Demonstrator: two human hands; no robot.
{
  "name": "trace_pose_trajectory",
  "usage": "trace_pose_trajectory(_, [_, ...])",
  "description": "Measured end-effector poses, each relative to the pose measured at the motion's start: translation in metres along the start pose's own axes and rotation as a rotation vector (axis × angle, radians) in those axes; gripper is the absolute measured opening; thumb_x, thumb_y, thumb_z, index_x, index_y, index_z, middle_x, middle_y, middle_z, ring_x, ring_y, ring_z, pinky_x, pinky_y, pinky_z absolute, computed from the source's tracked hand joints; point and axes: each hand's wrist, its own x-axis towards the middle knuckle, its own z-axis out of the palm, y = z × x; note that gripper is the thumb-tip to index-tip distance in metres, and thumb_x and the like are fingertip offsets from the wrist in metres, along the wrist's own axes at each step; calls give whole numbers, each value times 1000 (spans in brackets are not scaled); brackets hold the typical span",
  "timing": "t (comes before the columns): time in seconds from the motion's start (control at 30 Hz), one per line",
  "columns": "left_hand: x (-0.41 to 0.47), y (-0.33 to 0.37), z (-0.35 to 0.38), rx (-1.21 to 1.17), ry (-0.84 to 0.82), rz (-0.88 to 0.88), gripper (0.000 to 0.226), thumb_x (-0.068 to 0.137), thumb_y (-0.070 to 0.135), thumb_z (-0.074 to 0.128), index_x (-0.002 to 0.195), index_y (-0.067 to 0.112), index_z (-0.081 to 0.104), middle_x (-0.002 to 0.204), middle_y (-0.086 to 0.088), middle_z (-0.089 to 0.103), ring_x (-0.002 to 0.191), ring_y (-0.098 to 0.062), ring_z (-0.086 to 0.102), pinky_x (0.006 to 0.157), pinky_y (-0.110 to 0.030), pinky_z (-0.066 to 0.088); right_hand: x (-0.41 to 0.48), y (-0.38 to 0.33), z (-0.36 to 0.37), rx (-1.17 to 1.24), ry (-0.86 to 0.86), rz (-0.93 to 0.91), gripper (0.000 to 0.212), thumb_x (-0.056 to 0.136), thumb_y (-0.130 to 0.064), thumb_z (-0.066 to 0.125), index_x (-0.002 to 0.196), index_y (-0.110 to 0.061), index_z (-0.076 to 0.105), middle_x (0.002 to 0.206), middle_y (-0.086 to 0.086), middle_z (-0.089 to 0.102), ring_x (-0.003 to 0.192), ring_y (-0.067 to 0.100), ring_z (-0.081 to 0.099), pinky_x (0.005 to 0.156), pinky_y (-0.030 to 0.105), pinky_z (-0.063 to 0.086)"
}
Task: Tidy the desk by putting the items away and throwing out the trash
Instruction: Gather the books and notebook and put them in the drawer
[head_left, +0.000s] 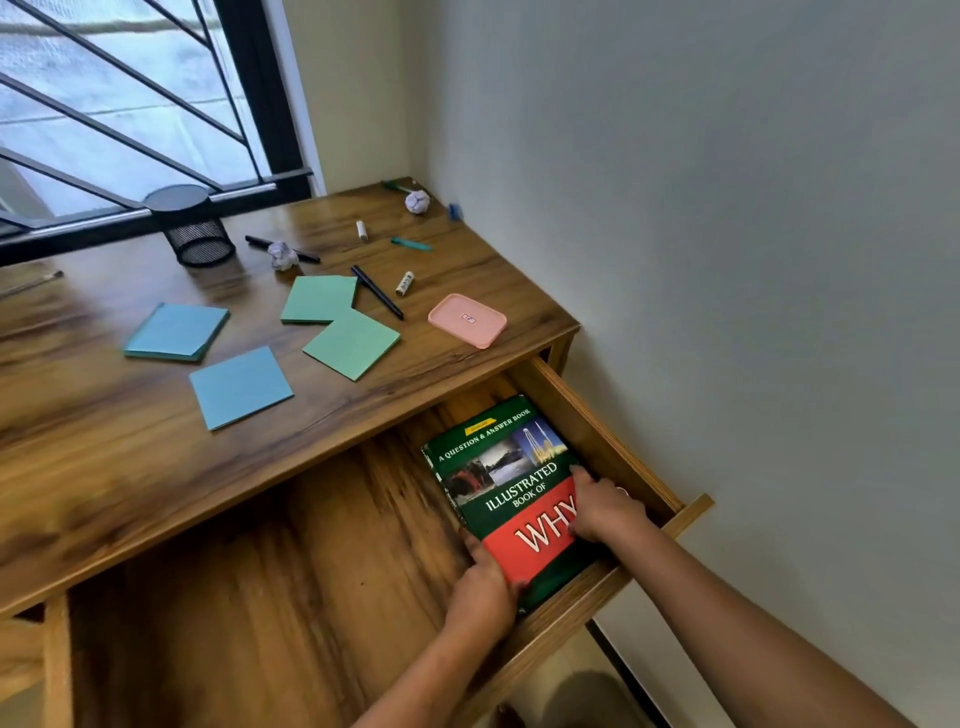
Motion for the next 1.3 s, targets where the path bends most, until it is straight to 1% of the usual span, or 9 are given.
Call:
trace_pose_trajectory(0.13, [-9, 3, -4, -6, -96, -15, 97, 94, 33, 52, 143, 3, -25, 134, -16, 52, 119, -27, 54, 101, -35, 44, -12, -4, 0, 16, 42, 23, 74, 91, -30, 55, 150, -27, 10, 137, 13, 43, 126, 31, 44, 95, 43, 44])
trace_pose_trajectory(0.23, [-16, -2, -10, -16, -157, 1, 91, 93, 31, 53, 147, 9, -17, 135, -15, 52, 119, -27, 54, 102, -34, 43, -26, -13, 4, -27, 110, 36, 44, 97, -26, 42, 139, -15, 34, 133, 11, 50, 122, 28, 49, 92, 39, 46])
trace_pose_trajectory(0.4, [-49, -25, -35, -116, -125, 111, 51, 94, 19, 52, 141, 22, 32, 139, -7, 48, 118, -17, 50, 97, -23, 40, -56, -58, 10, -97, 22, -48, 29, 93, -16, 48, 121, -9, 56, 128, 10, 58, 117, 27, 56, 90, 34, 46])
trace_pose_trajectory(0.5, [-59, -51, -52, -340, 15, 106, 45, 91, 14, 57, 134, 22, 43, 127, -7, 57, 104, -15, 54, 88, -27, 47, -75, -104, 17, -127, -69, -200, 33, 88, -27, 59, 116, -9, 61, 121, 10, 63, 110, 27, 61, 88, 33, 47])
trace_pose_trajectory(0.67, [-113, -131, -127, -919, 441, 33, 26, 92, 4, 55, 110, 22, 51, 93, -5, 61, 70, -12, 58, 44, -15, 43, -141, -222, 38, -117, -96, -552, 37, 84, -39, 63, 115, -18, 63, 117, 5, 65, 104, 24, 63, 84, 34, 50])
trace_pose_trajectory(0.87, [-212, -263, -222, -1330, 1054, -84, 21, 92, -1, 51, 105, 15, 53, 80, -3, 61, 61, -12, 53, 48, -20, 43, -238, -356, 68, -98, -218, -973, 40, 89, -31, 63, 126, -16, 57, 117, 0, 62, 106, 17, 59, 88, 26, 47])
trace_pose_trajectory(1.07, [-291, -352, -269, -1365, 1470, -224, 21, 93, -1, 49, 85, 18, 51, 71, -2, 54, 58, -12, 47, 36, -16, 37, -284, -467, 70, -147, -207, -1191, 35, 92, -24, 54, 123, -11, 62, 126, 5, 62, 117, 22, 56, 95, 26, 41])
trace_pose_trajectory(1.2, [-324, -398, -286, -1269, 1527, -359, 23, 93, -1, 48, 79, 17, 50, 70, -3, 51, 58, -13, 45, 38, -17, 37, -299, -519, 93, -91, -235, -1222, 33, 92, -29, 55, 119, -15, 66, 123, 3, 63, 115, 21, 56, 98, 29, 42])
trace_pose_trajectory(1.3, [-327, -435, -305, -1150, 1470, -463, 15, 90, 3, 53, 83, 16, 56, 85, -8, 62, 76, -20, 53, 58, -26, 41, -303, -552, 108, -2, -247, -1167, 35, 93, -28, 55, 125, -14, 59, 127, 4, 60, 115, 21, 56, 97, 30, 45])
